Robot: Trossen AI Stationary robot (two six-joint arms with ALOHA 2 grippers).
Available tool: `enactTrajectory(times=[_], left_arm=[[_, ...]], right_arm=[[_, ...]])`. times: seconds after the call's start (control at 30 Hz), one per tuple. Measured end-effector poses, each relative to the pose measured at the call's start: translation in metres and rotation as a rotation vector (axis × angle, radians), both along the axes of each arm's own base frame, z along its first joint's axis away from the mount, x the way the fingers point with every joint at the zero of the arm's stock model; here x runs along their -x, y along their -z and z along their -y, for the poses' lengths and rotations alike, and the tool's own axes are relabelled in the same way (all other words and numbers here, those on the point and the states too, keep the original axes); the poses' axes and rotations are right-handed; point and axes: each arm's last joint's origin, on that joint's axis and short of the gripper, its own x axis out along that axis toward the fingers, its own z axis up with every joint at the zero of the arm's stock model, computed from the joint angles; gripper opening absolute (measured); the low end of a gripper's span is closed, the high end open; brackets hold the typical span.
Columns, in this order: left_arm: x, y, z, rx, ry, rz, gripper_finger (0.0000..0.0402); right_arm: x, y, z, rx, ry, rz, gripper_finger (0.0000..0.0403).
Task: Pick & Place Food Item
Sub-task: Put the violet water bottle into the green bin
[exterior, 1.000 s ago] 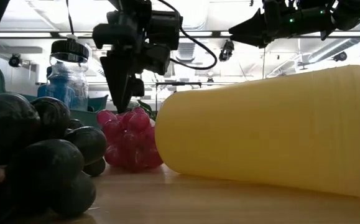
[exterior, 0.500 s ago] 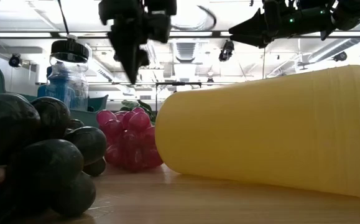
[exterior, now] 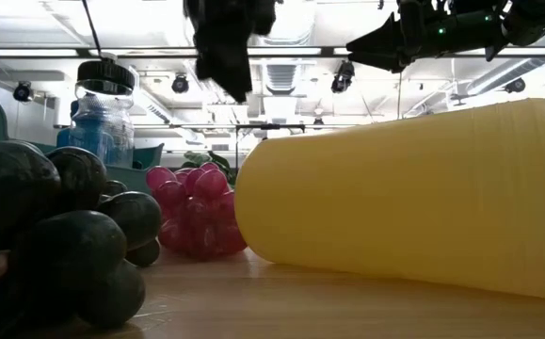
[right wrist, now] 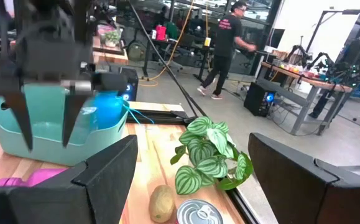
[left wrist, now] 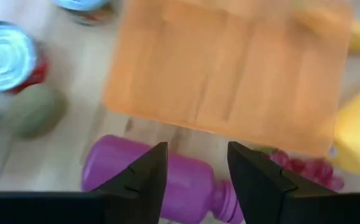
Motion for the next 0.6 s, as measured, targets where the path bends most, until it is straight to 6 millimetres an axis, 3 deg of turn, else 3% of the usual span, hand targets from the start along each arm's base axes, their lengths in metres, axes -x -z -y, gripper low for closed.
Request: enactTrajectory(times=[0.3,0.6], left_arm=[[0.024,-0.051,0.037,0.022,-0.299,-0.004,0.0171],[0.047,-0.050,0.091,0.160,-0.633,-0.061,0.0171]], right_arm=[[0.000,0.000,0.000,0.000,0.000,0.001,0.0305],[0.000,0.000,0.000,0.000,0.000,0.000,0.0305]])
